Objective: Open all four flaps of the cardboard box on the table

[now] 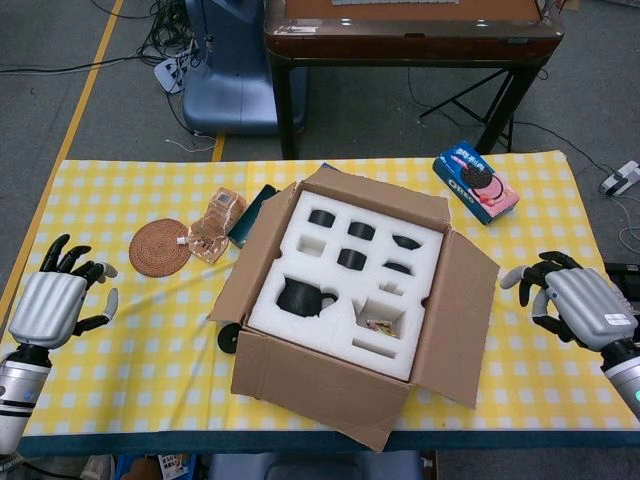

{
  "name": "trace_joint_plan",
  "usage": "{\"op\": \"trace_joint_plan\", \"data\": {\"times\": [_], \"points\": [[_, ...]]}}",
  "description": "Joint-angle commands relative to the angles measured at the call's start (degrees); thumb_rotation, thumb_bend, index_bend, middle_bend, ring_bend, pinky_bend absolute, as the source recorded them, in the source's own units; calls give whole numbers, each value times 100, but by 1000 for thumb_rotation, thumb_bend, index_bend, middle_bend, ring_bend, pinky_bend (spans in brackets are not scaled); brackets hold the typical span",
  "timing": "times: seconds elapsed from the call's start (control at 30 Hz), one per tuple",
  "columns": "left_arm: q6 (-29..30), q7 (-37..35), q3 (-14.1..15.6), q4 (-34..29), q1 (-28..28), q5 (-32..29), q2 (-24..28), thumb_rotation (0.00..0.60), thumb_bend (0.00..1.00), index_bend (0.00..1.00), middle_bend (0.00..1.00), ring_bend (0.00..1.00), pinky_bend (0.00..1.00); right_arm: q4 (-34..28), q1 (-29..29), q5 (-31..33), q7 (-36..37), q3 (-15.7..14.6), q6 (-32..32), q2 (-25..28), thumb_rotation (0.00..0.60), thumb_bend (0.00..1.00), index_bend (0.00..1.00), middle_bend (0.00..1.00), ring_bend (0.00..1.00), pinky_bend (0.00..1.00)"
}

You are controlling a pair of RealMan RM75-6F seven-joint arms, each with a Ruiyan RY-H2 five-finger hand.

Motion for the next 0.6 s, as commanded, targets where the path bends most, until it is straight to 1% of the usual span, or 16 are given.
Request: {"op": "trace_joint_plan", "data": {"times": [0.03, 0.07, 0.13, 0.2, 0.3, 0.33, 0.4, 0.43, 0.5, 0.6], "points": [[118, -119, 7, 79, 63, 108, -54, 264, 532, 483, 457, 179, 0, 176, -108, 5, -159, -21, 154, -240, 600, 1000, 383, 468, 314, 137], [155, -157, 9, 116, 84, 129, -76, 263, 532, 482, 457, 179, 0, 227, -147, 11, -249, -34, 217, -320, 600, 1000, 383, 444, 314, 140], [226, -191, 14, 217, 131, 130, -123, 262, 532, 479, 456, 179, 0, 354, -259, 24, -508, -71, 412, -532, 600, 959, 376, 402, 314, 145], [298, -203, -1, 323, 170, 88, -183, 264, 532, 469, 454, 179, 0, 484, -378, 25, -728, -103, 631, -744, 600, 912, 355, 370, 312, 154], [348, -339, 6, 465, 244, 16, -248, 272, 533, 449, 436, 179, 0, 718, -581, 21, -1083, -150, 1017, -1127, 600, 886, 310, 321, 291, 167], [385, -391, 13, 533, 278, 18, -276, 293, 532, 443, 433, 179, 0, 819, -656, 16, -1208, -167, 1155, -1279, 600, 867, 293, 305, 281, 167], [448, -424, 43, 642, 338, 42, -322, 342, 532, 434, 427, 179, 0, 972, -765, 5, -1374, -180, 1377, -1501, 600, 795, 250, 265, 258, 167], [481, -438, 69, 690, 379, 54, -342, 355, 532, 430, 423, 179, 0, 1075, -839, -5, -1471, -191, 1518, -1639, 600, 771, 239, 254, 252, 167], [551, -434, 108, 756, 446, 88, -368, 367, 532, 420, 409, 179, 0, 1229, -947, -13, -1599, -206, 1713, -1821, 600, 715, 216, 228, 237, 167], [692, -428, 170, 847, 572, 140, -422, 381, 532, 408, 391, 179, 0, 1496, -1105, -45, -1691, -249, 1950, -2083, 600, 686, 209, 221, 231, 167]]}}
